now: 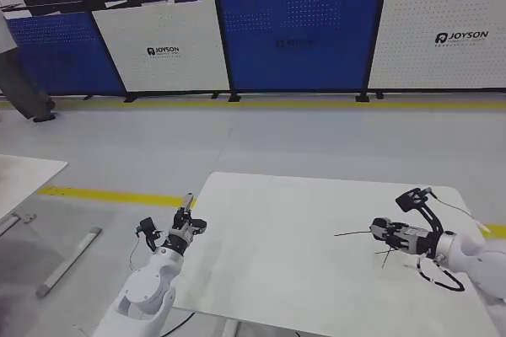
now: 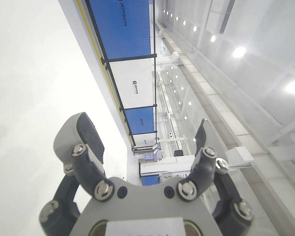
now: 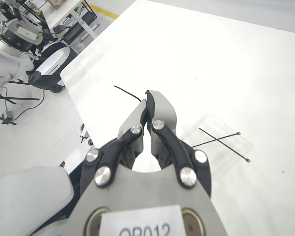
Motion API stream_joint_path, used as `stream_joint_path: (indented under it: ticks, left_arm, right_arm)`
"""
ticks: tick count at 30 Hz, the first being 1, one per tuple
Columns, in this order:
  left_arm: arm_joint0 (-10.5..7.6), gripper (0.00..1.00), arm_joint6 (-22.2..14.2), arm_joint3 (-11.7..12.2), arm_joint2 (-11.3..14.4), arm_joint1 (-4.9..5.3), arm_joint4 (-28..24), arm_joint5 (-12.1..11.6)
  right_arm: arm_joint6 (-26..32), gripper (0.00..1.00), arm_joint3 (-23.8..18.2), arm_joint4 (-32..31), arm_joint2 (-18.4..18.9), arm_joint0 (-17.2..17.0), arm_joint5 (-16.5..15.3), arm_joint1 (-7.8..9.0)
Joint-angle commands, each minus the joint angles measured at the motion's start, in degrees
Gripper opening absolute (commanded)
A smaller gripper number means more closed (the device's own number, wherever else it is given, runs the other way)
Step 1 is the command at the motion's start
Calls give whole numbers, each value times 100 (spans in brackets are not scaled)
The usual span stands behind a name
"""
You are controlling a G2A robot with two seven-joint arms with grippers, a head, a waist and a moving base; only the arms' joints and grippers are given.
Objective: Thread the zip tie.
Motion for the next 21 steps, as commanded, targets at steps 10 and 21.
stream_joint_path:
  ticks: [10,21]
  left_arm:
    - [0,100,0,0,0,0,0,0]
    - [0,100,0,0,0,0,0,0]
  right_arm:
    - [-275,0,-839,-1036,-724,168,-75,152]
    - [-348,0,-849,-1137,-945,237,-75,249]
